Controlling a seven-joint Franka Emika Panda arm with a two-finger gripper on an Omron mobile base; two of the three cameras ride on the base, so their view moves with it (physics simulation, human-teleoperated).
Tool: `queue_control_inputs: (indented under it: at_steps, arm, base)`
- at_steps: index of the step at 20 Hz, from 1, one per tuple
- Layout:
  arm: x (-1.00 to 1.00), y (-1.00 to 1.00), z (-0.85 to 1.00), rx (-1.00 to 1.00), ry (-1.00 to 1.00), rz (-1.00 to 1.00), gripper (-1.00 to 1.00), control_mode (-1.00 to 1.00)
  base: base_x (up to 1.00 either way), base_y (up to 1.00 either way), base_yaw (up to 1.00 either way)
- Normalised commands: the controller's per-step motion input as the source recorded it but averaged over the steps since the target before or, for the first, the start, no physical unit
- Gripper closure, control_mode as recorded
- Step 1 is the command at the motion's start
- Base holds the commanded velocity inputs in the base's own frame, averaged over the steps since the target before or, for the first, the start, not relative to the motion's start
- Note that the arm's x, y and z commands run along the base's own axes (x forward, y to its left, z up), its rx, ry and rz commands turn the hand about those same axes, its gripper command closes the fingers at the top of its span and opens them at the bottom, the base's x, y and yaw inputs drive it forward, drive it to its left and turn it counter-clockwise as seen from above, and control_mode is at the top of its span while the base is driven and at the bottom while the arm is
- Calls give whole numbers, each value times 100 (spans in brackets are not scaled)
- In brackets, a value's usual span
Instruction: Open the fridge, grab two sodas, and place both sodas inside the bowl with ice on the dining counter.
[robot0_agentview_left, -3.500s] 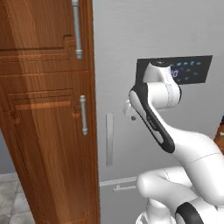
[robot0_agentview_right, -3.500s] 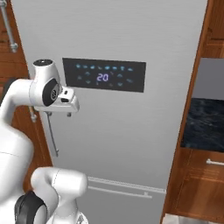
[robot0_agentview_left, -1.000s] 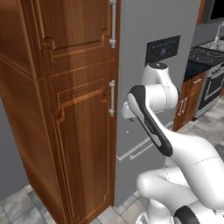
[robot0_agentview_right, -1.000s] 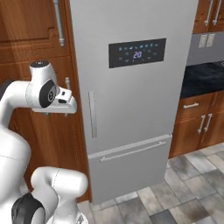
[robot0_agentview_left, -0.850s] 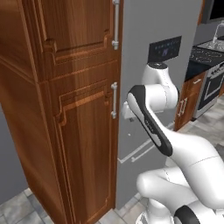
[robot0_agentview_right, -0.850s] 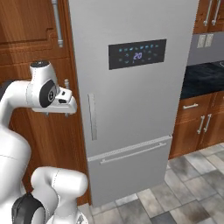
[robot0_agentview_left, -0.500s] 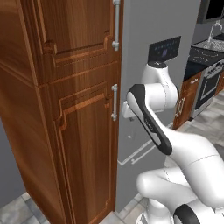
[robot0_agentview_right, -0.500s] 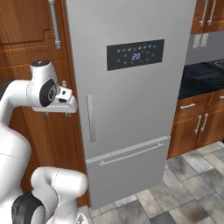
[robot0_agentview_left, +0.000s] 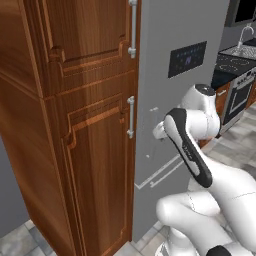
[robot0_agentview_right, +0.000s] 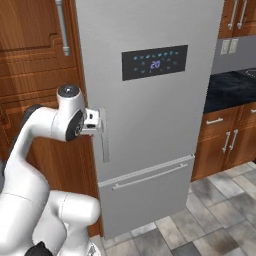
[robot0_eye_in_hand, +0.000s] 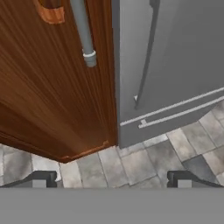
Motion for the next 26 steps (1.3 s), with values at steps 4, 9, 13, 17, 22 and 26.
queue_control_inputs:
  at_steps: [4,9,13,17,22,26]
  arm:
    - [0,-50,-53,16,-39,25,-100,-100]
    - [3,-30,-35,19,-31,21,-100,-100]
    - [29,-4,-17,17,-23,16,-100,-100]
    - [38,-1,-10,14,-19,15,-100,-100]
    - [43,-6,-3,9,-17,14,-100,-100]
    - [40,2,-1,5,-13,9,-100,-100]
  base:
    - [0,0,0]
    - [0,0,0]
    - [0,0,0]
    - [0,0,0]
    - [0,0,0]
    - [0,0,0]
